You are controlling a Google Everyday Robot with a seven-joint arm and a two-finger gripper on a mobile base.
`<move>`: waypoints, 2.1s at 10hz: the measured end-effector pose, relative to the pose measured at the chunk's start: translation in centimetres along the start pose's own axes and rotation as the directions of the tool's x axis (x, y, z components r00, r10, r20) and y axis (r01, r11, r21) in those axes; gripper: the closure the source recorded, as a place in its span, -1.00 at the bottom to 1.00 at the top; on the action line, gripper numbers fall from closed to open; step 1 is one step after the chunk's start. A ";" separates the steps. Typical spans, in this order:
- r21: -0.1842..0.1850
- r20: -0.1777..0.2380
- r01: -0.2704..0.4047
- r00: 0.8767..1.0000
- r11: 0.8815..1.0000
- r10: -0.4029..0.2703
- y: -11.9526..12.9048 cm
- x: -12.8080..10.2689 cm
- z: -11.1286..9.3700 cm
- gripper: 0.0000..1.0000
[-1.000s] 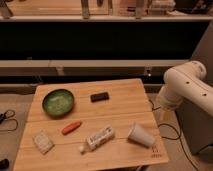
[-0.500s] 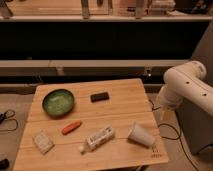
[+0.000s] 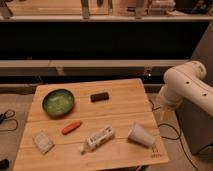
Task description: Push the eraser across the table
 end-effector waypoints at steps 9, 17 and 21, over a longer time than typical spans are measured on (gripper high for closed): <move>0.029 0.015 0.029 0.999 0.999 -0.029 -5.2 -1.9 1.5 -0.60; 0.055 0.022 0.070 0.997 0.996 -0.071 -10.1 -4.5 3.6 -0.60; 0.064 0.028 0.093 0.995 0.994 -0.095 -12.1 -6.0 4.7 -0.60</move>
